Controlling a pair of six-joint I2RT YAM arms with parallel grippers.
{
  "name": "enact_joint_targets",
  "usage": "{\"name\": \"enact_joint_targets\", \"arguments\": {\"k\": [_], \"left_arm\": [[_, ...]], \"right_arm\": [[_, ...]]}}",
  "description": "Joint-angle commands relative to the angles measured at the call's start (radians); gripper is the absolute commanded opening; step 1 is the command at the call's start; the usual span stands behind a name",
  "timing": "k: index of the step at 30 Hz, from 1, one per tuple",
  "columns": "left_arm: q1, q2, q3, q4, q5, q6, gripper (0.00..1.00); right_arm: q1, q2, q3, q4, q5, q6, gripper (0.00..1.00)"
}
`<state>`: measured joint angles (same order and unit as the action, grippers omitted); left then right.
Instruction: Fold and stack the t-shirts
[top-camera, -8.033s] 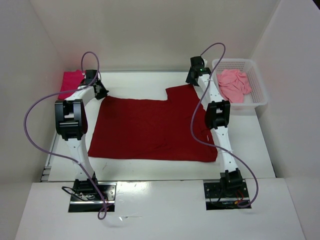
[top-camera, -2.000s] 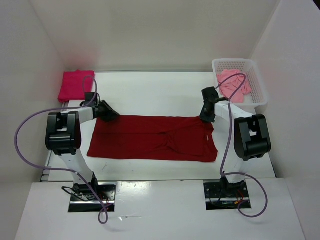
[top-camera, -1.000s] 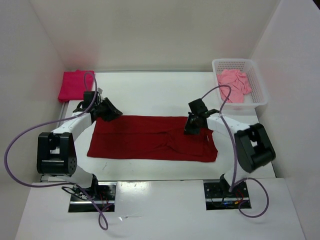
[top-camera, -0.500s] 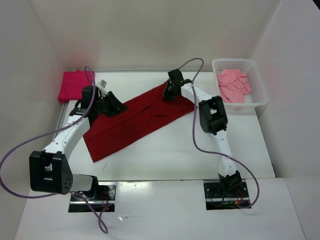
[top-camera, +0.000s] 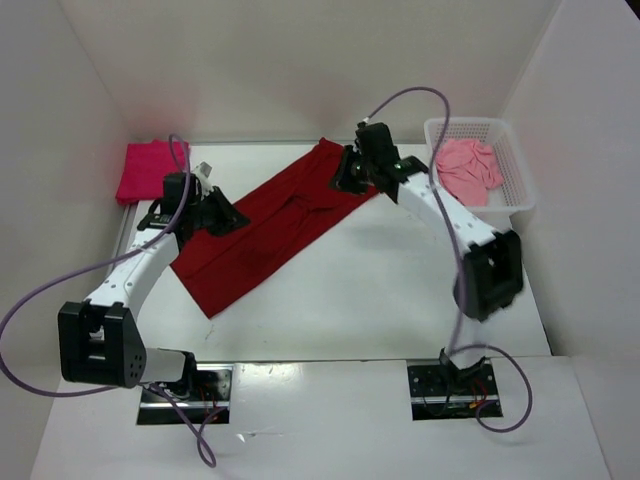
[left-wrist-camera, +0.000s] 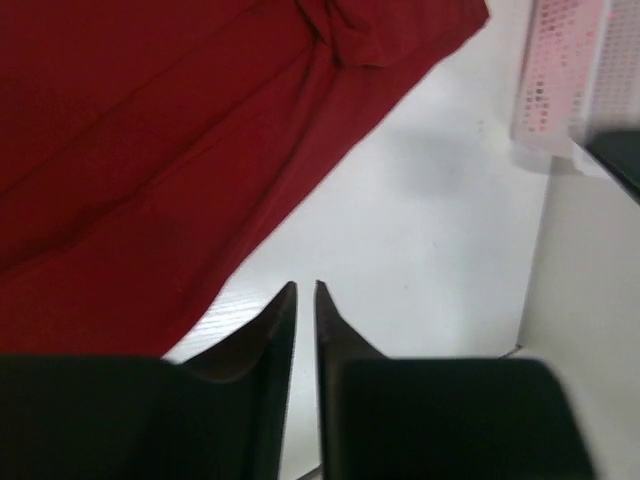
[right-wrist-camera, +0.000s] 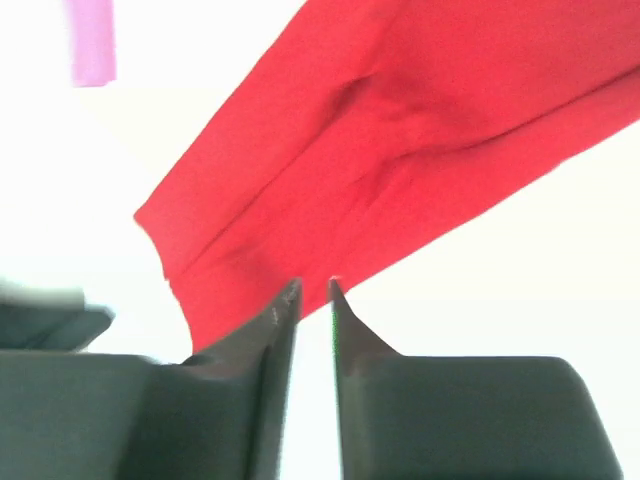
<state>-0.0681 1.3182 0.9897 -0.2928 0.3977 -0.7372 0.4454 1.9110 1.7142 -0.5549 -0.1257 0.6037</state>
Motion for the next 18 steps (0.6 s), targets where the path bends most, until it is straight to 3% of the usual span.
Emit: {"name": "enact_joint_targets", "arguments": {"k": [1,3,6,8,12,18], "left_arm": [[0.021,0.038,0.04,0.004,-0.025,0.032,0.15],[0.021,0.038,0.04,0.014,-0.037,0.032,0.11],[0.021,0.038,0.04,0.003,-0.037,0.051,0.08],[0.03,0.027,0.04,0.003,-0.037,0.052,0.08],[0.03,0.018,0.04,-0.009,-0.037,0.052,0.11],[0.03,-0.011,0.0,-0.009,-0.037,0.042,0.12]], "right_arm": [[0.108,-0.191,-0.284,0.235,-0.104,0.079,0.16],[0.226,-0.182,-0.413,0.338,-0.126,0.168,0.0],[0.353,-0.115,-0.447,0.418,-0.112,0.264,0.0],[0.394,-0.069,-0.458,0.495,-0.1,0.309,0.23],[0.461,-0.004,-0.427,0.541,-0.023,0.375,0.43],[0.47,0.118,-0.429,0.579,0.027,0.468,0.53]]}}
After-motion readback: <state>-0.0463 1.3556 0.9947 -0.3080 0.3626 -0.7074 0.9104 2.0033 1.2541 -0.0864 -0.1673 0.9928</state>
